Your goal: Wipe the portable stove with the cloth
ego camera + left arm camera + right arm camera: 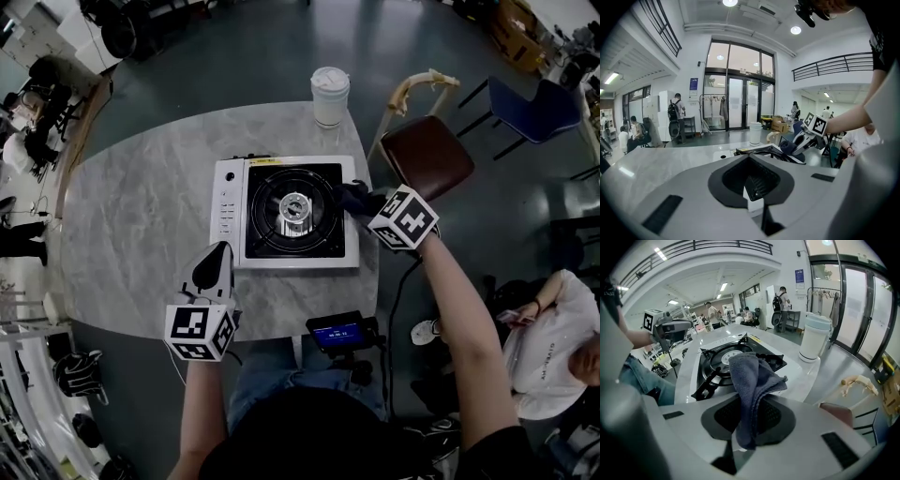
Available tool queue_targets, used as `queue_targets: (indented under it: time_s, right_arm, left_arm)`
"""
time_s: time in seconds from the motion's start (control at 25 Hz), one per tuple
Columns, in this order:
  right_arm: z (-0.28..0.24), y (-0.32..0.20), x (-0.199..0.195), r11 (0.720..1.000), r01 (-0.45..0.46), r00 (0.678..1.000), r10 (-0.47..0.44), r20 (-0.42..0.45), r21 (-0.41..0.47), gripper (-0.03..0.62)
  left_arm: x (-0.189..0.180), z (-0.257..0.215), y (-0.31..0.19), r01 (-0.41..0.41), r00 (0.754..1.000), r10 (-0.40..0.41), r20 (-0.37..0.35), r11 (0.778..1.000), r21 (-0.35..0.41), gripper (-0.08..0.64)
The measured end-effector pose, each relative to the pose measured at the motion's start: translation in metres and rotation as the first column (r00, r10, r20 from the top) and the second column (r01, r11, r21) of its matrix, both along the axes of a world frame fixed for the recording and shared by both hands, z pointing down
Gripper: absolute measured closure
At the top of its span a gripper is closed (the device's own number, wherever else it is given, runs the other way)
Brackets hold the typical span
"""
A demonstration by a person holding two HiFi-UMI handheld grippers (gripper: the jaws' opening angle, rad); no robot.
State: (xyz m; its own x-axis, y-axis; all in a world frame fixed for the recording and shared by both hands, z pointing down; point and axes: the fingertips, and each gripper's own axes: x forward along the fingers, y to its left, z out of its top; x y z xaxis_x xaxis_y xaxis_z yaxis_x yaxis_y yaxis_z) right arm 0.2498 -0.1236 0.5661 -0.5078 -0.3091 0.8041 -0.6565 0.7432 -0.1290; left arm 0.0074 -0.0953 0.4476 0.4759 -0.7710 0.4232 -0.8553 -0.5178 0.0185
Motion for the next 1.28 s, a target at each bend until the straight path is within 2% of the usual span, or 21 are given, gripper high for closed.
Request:
queue_targets:
  time_s: [0.4,1.0,1.12,1.28]
  right_arm:
    - [0.005,0.057,-0.005,0.999,0.003,0.999,-0.002,-0.032,0.033,0.517]
    - [0.009,0.141,-0.025,0.994,-0.090,0.990,0.097,-0.104,0.067,0.517]
    - [0.012,0.144,-0.027,0.990,-0.078,0.976,0.101,-0.193,0.120,0.517]
    - [0.014,0.145,-0.027,0.989,-0.044,0.930,0.093,-0.355,0.143,0.517]
  left_arm:
    - [0.002,-0.010,-0.007,-0.090,0.995,0.091,-0.029,0.995,0.034,0.549]
    - [-0.017,-0.026,-0.014,-0.193,0.979,0.197,-0.059,0.979,0.070,0.549]
    - [-0.015,-0.030,-0.018,-0.214,0.973,0.220,-0.069,0.973,0.081,0.549]
    - [-0.011,-0.033,-0.017,-0.241,0.965,0.248,-0.078,0.966,0.091,0.549]
